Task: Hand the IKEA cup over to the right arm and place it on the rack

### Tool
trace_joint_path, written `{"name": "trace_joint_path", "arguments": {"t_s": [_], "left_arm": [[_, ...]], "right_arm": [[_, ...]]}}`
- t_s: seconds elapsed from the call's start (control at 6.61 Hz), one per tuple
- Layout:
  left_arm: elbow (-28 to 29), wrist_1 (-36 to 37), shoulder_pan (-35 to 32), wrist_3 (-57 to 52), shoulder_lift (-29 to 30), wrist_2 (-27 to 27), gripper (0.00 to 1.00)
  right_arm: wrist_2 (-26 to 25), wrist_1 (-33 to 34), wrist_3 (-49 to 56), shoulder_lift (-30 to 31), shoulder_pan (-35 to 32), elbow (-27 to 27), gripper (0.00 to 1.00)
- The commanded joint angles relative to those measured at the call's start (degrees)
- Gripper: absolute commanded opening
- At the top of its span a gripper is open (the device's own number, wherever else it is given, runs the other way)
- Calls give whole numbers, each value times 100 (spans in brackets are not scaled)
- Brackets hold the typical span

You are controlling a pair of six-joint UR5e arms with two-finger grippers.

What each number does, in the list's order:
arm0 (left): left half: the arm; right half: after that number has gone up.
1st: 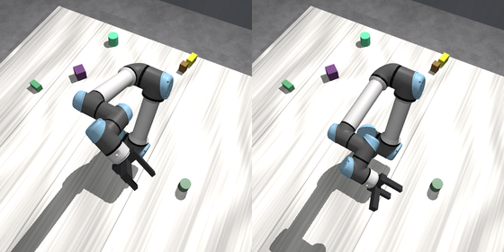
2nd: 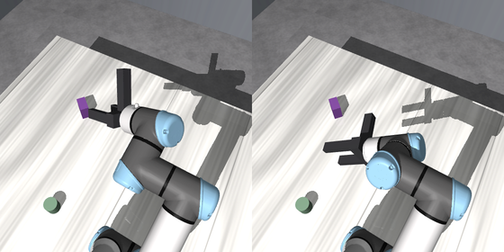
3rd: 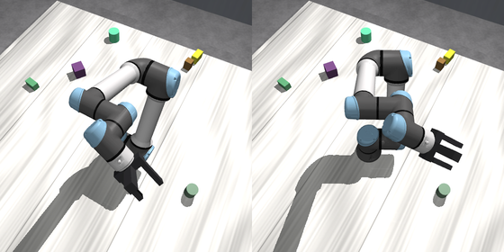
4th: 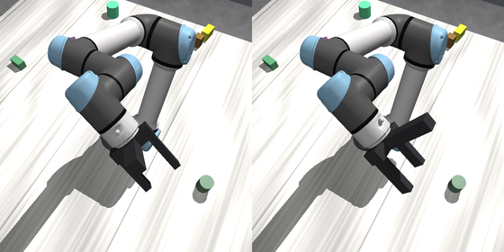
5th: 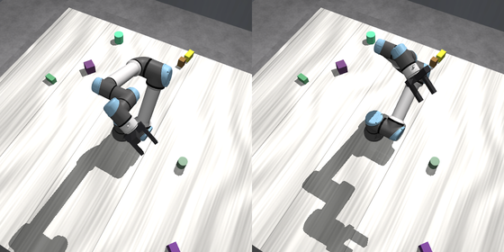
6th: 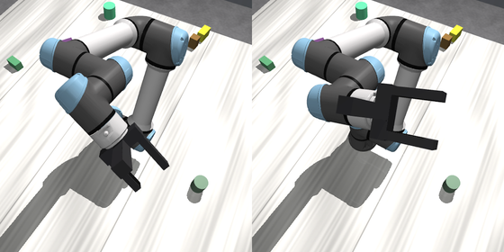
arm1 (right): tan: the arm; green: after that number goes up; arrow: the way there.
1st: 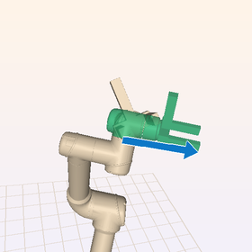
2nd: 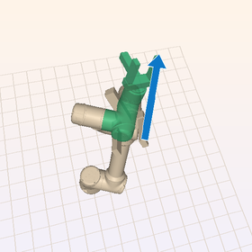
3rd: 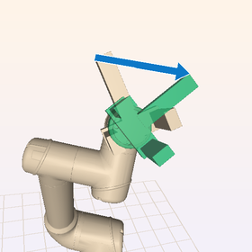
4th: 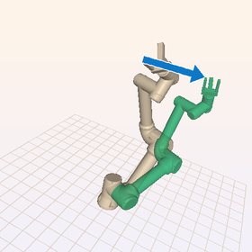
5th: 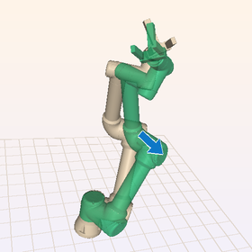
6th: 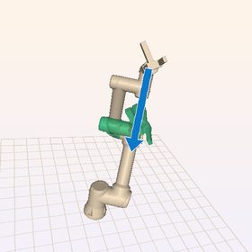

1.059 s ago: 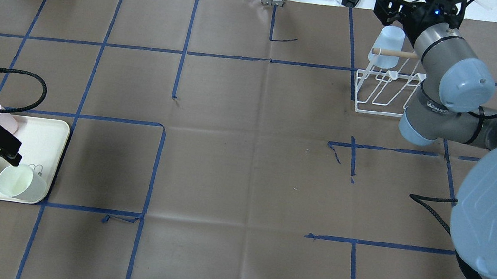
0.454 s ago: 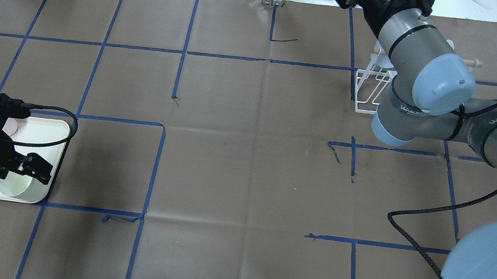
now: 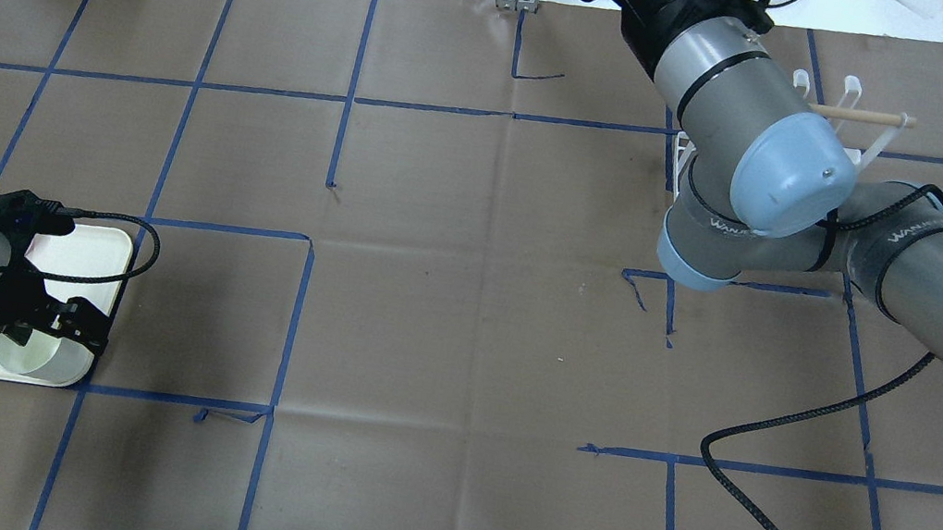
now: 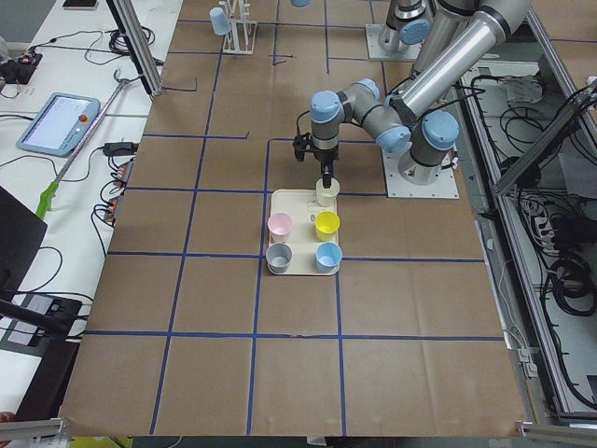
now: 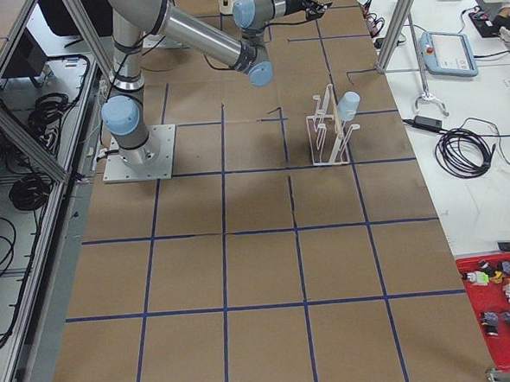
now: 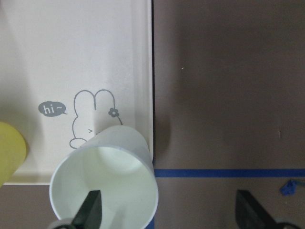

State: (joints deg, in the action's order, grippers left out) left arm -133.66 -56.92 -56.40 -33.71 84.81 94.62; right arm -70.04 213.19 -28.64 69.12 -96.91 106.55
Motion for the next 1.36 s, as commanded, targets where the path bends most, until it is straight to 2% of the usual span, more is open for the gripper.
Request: {"name": "trace_joint_path", "arguments": {"t_s": [0.0, 0.3, 0.45, 0.91, 1.06, 1.21], "left_arm": [[-3, 216, 7, 5, 228, 127, 83], [24, 173, 7, 22, 220, 162, 20], [24, 147, 7, 49, 185, 153, 0], [181, -29, -2, 58, 89, 145, 0], [513, -612, -2, 66, -51, 136, 0], [1134, -1514, -28, 136, -305, 92, 0]], "right_arm": [[17, 12, -625, -12, -65, 32, 100], [26, 64, -625, -38, -56, -3, 100], [26, 64, -625, -39, -56, 6, 100], [26, 73, -625, -47, -30, 15, 100], [17, 65, -617, -21, -30, 15, 100], [17, 73, -625, -12, -30, 15, 100]]}}
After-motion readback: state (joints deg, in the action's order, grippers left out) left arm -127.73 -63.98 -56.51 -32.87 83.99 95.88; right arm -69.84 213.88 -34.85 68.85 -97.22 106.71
